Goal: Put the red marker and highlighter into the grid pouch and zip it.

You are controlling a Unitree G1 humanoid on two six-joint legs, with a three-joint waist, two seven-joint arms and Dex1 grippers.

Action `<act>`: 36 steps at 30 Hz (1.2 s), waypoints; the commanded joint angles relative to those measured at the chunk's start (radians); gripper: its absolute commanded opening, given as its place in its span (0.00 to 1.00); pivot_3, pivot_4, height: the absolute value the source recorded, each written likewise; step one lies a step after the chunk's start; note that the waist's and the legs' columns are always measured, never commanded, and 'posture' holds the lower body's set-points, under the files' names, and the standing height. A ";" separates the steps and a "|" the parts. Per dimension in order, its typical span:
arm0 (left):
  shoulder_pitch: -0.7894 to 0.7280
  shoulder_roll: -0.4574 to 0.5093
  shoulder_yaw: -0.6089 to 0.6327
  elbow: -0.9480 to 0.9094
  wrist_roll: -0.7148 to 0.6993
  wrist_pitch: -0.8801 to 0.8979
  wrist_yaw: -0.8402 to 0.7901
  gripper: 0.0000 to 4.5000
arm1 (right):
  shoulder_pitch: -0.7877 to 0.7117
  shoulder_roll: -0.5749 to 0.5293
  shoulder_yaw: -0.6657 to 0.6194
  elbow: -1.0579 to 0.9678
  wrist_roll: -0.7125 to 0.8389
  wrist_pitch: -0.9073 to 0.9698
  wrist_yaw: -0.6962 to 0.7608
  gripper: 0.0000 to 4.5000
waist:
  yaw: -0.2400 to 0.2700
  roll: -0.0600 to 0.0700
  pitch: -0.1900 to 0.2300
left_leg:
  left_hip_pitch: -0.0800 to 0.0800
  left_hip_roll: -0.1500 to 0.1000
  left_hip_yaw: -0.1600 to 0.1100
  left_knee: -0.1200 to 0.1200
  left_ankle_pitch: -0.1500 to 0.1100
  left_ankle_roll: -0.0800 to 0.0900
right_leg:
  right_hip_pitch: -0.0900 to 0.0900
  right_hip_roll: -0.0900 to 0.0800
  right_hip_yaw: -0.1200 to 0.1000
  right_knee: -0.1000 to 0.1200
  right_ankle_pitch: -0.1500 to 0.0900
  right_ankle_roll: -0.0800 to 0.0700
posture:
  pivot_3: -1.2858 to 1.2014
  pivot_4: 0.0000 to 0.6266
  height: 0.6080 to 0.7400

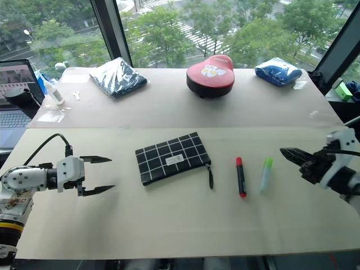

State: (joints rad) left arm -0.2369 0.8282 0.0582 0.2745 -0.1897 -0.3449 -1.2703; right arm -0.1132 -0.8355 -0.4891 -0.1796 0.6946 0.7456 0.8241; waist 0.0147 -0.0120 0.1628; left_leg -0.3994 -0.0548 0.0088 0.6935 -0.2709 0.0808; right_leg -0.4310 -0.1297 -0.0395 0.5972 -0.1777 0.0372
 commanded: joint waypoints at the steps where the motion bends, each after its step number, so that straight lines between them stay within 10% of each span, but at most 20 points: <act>1: -0.039 -0.012 -0.043 -0.026 0.011 -0.084 -0.022 1.00 | -0.109 0.044 0.150 -0.083 0.006 0.023 -0.035 0.02 | -0.002 0.000 0.000 | 0.000 0.000 0.000 0.000 0.000 0.001 | 0.000 0.000 0.000 0.000 0.000 0.000 | 0.52 0.24 1.00; 13: -0.155 -0.081 -0.206 0.122 0.188 -0.406 0.043 1.00 | -0.375 0.204 0.628 0.123 -0.350 -0.181 -0.042 0.02 | 0.002 0.000 0.000 | -0.006 -0.005 0.003 0.004 0.006 -0.002 | -0.008 0.001 -0.001 0.011 0.000 0.000 | 0.52 0.24 1.00; 36: -0.274 -0.150 -0.303 0.192 0.238 -0.473 0.160 1.00 | -0.329 0.246 0.764 0.169 -0.567 -0.225 -0.042 0.02 | 0.001 -0.001 -0.001 | 0.000 -0.005 0.003 0.006 0.005 0.003 | -0.004 0.002 -0.001 0.014 0.000 0.000 | 0.52 0.24 1.00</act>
State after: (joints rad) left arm -0.4919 0.6800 -0.2374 0.4518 0.0311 -0.8081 -1.1305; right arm -0.4701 -0.5687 0.2642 -0.0070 0.1475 0.5086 0.7688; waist 0.0154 -0.0130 0.1620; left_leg -0.3994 -0.0598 0.0115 0.6993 -0.2658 0.0834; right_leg -0.4346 -0.1276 -0.0406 0.6111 -0.1779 0.0377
